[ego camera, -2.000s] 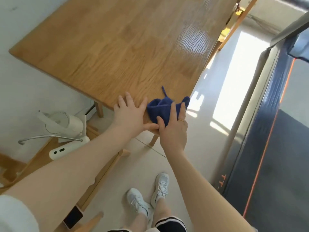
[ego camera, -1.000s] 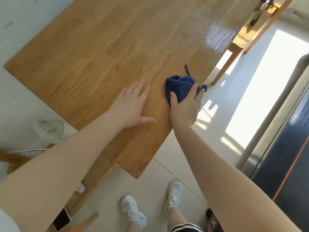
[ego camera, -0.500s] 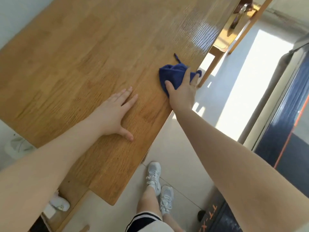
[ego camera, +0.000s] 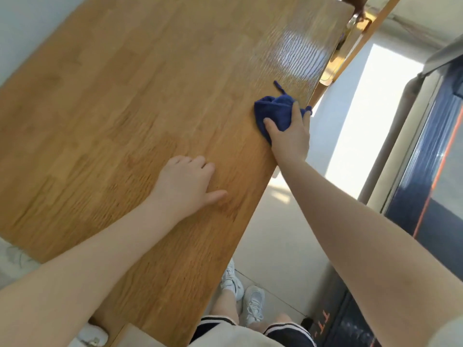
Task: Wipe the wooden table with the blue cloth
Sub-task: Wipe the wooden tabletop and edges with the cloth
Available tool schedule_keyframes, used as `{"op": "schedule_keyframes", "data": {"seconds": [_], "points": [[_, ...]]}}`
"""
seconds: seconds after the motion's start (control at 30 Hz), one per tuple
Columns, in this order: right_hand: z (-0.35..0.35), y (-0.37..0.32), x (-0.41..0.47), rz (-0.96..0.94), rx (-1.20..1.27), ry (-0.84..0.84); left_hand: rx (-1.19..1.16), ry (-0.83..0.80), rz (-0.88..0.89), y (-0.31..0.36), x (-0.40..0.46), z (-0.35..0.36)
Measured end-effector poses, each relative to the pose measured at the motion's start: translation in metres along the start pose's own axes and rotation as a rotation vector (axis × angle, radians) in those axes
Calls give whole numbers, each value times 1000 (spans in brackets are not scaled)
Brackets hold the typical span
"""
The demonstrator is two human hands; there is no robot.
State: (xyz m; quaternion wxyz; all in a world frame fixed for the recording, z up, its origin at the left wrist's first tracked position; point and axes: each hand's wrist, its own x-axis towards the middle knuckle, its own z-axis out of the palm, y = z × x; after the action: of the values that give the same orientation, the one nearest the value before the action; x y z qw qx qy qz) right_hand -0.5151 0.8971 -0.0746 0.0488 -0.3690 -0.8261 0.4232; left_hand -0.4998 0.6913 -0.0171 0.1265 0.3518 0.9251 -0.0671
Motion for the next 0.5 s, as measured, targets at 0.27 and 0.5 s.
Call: {"op": "schedule_keyframes", "data": {"seconds": [0.27,0.5], "points": [[22,3,-33,-42,-168,65,-193,84,44,-8,79,-17],[-5,-6,87,-67,-11,63,-178,-33,-48,10,155,-37]]}}
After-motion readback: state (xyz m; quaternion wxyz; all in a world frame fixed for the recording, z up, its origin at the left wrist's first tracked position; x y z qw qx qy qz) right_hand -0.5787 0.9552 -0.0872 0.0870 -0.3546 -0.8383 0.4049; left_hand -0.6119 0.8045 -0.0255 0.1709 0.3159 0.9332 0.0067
